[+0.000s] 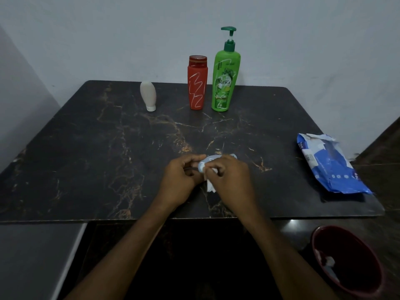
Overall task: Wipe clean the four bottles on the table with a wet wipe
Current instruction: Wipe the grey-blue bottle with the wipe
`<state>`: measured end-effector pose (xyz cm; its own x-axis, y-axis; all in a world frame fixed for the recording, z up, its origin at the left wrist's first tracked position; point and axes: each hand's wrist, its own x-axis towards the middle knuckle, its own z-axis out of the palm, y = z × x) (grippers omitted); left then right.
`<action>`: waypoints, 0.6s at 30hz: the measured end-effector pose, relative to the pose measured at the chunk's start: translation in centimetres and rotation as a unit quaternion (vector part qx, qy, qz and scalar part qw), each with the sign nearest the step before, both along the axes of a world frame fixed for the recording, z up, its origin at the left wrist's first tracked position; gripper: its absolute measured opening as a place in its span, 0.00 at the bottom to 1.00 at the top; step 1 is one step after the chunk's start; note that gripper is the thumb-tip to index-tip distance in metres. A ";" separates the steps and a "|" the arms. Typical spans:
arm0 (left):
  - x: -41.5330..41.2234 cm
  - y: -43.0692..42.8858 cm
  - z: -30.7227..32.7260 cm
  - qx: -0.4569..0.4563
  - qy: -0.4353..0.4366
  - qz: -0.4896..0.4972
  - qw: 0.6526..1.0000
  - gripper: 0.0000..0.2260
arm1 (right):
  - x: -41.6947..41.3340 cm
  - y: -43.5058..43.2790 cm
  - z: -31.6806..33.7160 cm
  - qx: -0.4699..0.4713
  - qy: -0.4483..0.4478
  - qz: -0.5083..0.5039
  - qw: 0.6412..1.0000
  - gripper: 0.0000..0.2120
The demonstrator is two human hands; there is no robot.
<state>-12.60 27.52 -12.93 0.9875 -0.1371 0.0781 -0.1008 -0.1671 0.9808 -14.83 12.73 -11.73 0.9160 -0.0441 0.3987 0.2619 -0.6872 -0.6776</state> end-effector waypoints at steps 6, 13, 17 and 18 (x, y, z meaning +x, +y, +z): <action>0.1 -0.3 -0.1 0.012 0.005 0.009 1.000 0.22 | 1.0 -3.9 0.1 0.044 0.051 -0.110 0.992 0.04; -0.1 -0.1 -0.1 0.010 -0.017 0.007 1.000 0.20 | -0.6 0.5 -0.3 0.020 0.012 -0.025 0.999 0.03; 0.1 -0.2 -0.2 0.011 -0.005 0.012 1.000 0.22 | 0.8 -3.2 -0.3 0.042 0.041 -0.100 0.993 0.05; 0.1 -0.2 -0.2 0.013 -0.004 0.010 1.000 0.22 | 1.1 -4.1 -0.1 0.055 0.058 -0.120 0.990 0.05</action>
<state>-12.53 27.33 -13.18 0.9894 -0.1187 0.0834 -0.1056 -0.1954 0.9750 -13.76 8.67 -11.87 0.9131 -0.3029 0.2728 0.0171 -0.6400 -0.7682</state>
